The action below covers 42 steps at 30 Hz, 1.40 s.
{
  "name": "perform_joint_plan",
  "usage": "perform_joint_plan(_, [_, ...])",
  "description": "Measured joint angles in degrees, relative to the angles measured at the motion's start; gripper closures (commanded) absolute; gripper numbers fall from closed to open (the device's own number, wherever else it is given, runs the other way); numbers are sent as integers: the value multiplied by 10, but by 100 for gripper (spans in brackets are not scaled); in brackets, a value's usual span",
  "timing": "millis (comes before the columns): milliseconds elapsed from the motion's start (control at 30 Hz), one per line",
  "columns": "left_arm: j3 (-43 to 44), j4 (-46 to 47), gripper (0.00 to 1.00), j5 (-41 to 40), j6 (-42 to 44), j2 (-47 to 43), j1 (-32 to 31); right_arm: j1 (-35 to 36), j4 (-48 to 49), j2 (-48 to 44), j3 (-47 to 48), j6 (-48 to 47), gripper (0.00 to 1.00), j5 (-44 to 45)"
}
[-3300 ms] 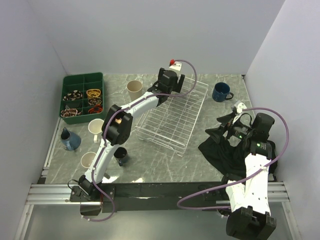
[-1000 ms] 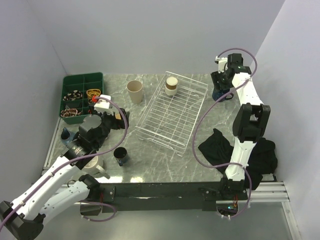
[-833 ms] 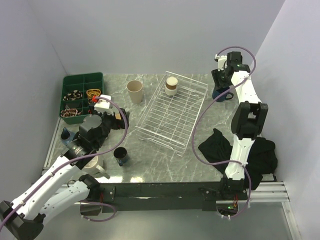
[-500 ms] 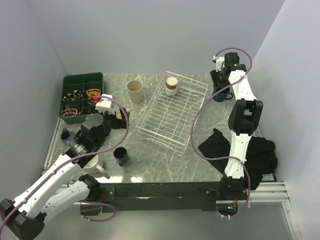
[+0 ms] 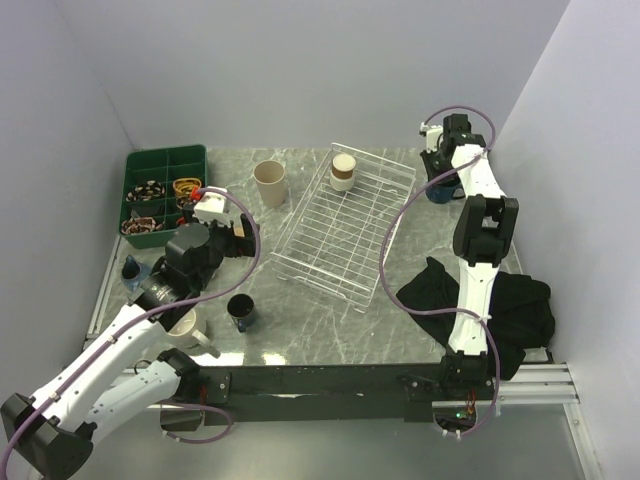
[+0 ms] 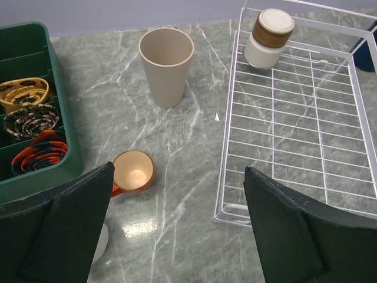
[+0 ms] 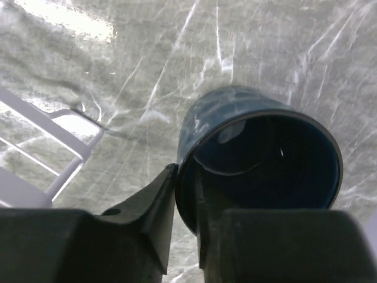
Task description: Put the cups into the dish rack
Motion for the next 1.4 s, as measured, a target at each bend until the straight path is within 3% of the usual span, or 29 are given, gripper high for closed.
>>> perform_joint_plan(100, [0,0,4,5,0,0,3,0,11,-1,-7,1,100,-5])
perform_joint_plan(300, [0,0,4,14,-4,-1,8,-9,49,-40,-75,-2,100,-25])
perform_joint_plan(400, [0,0,4,23,-6,-7,8,-19,74,-94,-156,8,100,-48])
perform_joint_plan(667, [-9,35,4,92,-36,-66,9,-33,124,-404,-467,71,100,-120])
perform_joint_plan(833, [-33,80,4,181,-102,-99,9,-34,149,-623,-536,134,100,-173])
perform_joint_plan(933, [-52,130,4,242,-153,-109,9,-35,153,-694,-531,170,100,-200])
perform_joint_plan(1200, [-73,362,4,396,-313,-26,8,-39,185,-782,-491,401,100,-322])
perform_joint_plan(1400, [-42,446,4,438,-399,90,-26,-64,272,-789,-524,632,100,-371])
